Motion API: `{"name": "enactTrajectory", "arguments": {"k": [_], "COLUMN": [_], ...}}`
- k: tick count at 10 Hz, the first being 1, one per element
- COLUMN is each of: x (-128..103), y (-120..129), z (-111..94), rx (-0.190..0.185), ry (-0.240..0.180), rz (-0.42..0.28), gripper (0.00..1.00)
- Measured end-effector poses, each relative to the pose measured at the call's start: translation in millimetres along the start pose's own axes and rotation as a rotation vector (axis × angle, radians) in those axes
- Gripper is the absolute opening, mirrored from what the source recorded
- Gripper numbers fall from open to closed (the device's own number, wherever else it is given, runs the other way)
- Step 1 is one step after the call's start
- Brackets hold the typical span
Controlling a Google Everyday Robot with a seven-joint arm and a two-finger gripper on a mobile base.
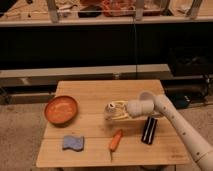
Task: Stand the bottle upright
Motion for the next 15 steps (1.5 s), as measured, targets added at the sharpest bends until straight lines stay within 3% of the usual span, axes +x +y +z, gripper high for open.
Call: {"name": "enactTrajectory", "arguments": {"k": [8, 11, 15], "x": [6, 8, 7], "y": [-3, 0, 9], "z": [23, 30, 29], "rx": [-0.055, -0.052, -0.021], "ry": [0.011, 0.02, 0.027], "rz": [0.024, 0.031, 0.042], "gripper": [0.01, 0.01, 0.01]}}
